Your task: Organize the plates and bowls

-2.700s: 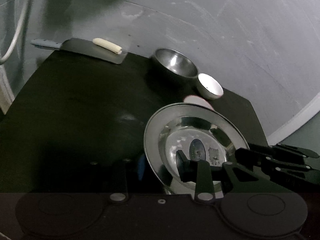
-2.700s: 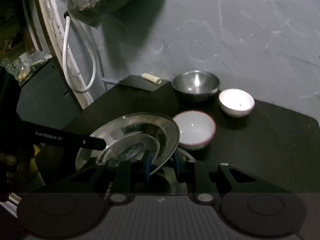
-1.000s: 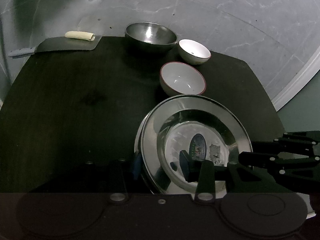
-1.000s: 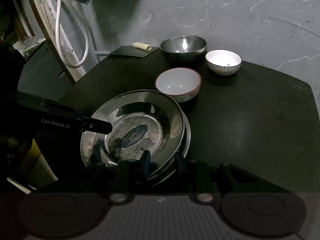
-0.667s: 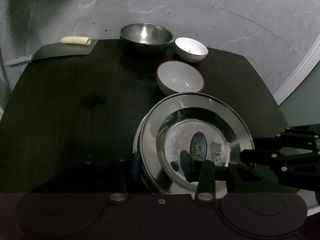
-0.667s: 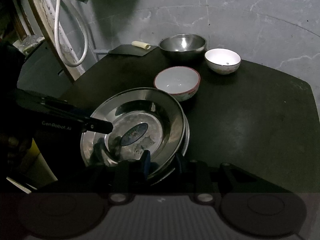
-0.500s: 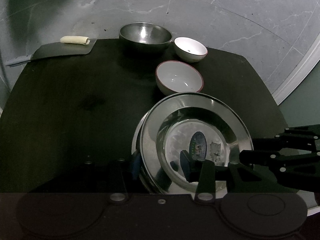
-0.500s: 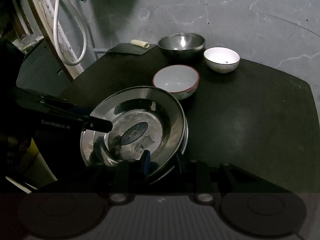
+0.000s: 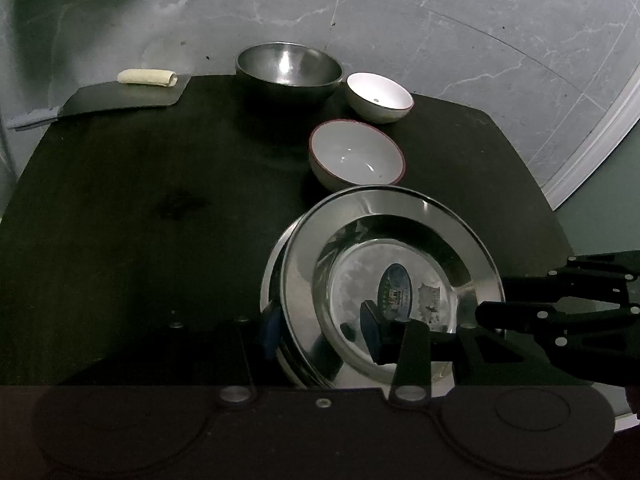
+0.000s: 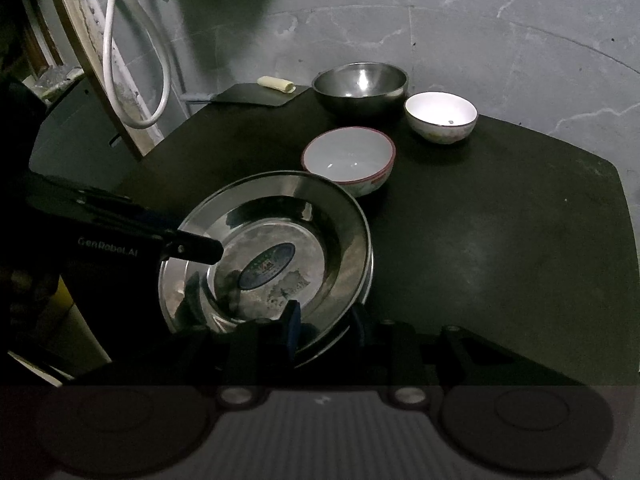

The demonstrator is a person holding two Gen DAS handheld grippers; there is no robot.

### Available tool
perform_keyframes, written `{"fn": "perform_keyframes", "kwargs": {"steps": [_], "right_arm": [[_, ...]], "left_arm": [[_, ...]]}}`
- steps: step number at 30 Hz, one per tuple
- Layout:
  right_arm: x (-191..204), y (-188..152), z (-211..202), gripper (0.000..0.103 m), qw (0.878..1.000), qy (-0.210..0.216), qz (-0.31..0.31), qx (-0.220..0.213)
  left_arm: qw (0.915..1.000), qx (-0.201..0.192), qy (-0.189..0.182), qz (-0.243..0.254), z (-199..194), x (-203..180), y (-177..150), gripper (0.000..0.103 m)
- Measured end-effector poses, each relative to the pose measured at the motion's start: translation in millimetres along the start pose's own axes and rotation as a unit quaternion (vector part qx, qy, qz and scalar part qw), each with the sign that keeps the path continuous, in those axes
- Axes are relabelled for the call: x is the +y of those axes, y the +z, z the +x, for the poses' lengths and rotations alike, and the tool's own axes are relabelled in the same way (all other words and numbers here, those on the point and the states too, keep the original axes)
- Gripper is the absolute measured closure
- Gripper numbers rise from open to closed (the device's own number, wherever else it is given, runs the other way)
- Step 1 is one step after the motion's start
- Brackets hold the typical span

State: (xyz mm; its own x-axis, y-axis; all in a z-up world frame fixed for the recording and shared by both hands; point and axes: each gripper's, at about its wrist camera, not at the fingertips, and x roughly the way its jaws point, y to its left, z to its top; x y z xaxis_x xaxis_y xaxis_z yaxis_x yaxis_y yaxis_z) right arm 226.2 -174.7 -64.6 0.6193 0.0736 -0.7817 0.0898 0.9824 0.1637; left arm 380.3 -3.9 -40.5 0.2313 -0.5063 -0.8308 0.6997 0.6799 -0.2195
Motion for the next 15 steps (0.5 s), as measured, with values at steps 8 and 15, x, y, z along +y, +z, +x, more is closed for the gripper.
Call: {"fn": "perform_keyframes", "kwargs": {"steps": [8,15], "right_arm": [[0.2,-0.6,-0.9,0.071,1.0,-0.006,0.006,0.002],[0.1,-0.7,0.8,0.07,1.0,-0.008,0.009,0.007]], "left_arm": [[1.0,0.008,-0.005,0.0,2.6,1.1,-0.3,0.06],[0.9999,0.01,-0.006,0.001,3.8,1.6,1.4,0.06]]}}
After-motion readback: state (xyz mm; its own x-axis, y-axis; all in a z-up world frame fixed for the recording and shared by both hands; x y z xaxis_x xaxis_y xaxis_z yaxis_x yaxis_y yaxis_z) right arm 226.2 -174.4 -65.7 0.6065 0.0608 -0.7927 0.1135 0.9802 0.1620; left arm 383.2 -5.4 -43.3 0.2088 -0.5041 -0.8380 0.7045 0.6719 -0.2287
